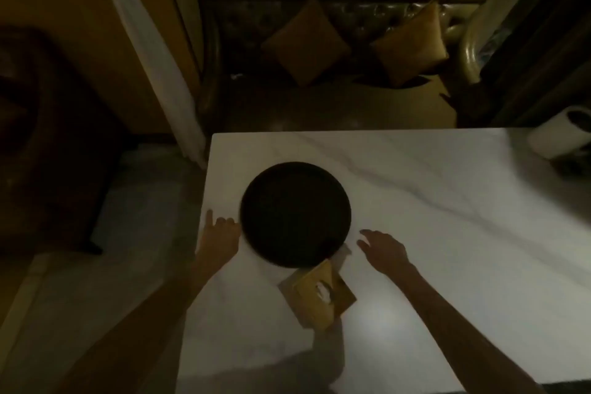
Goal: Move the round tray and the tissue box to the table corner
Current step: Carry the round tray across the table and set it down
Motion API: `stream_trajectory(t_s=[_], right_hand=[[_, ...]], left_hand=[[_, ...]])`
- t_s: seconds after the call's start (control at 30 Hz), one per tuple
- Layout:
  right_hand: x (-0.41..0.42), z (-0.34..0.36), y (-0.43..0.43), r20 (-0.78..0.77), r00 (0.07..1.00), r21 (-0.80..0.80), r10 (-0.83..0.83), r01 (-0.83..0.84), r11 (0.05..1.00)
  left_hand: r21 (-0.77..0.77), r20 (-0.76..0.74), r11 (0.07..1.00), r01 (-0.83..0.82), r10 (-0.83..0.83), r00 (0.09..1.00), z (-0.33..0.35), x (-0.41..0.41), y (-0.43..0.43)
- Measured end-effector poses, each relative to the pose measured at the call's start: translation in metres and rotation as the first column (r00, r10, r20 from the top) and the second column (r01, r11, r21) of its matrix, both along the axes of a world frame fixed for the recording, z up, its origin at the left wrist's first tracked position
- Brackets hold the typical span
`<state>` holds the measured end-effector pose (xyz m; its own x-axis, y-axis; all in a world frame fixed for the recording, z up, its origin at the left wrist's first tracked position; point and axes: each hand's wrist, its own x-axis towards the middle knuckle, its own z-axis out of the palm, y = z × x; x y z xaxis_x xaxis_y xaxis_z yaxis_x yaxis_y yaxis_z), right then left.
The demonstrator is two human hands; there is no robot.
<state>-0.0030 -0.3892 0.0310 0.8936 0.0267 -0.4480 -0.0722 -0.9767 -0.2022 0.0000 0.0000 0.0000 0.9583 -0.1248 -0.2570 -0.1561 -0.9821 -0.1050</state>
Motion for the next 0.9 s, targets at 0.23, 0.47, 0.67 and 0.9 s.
stream_trajectory(t_s=[0.23, 0.47, 0.67, 0.9], right_hand=[[0.092, -0.041, 0.018, -0.103, 0.979, -0.158, 0.174, -0.188, 0.969], [0.148, -0.086, 0.027, -0.055, 0.978, -0.135, 0.203, -0.208, 0.969], [0.153, -0.124, 0.012, -0.111, 0.99, 0.006, 0.092, -0.092, 0.996], [0.133, -0.139, 0.023, -0.147, 0.975, 0.225, -0.165, 0.195, 0.955]], left_hand=[[0.047, -0.159, 0.999, 0.004, 0.003, 0.987, -0.027, 0.062, -0.002], [-0.054, -0.277, 0.998, -0.019, 0.003, 0.961, -0.051, 0.117, 0.007], [-0.294, -0.363, 0.888, -0.355, 0.24, 0.9, -0.078, 0.126, 0.015], [-0.449, -0.534, 0.646, -0.618, 0.361, 0.765, -0.096, 0.122, 0.005]])
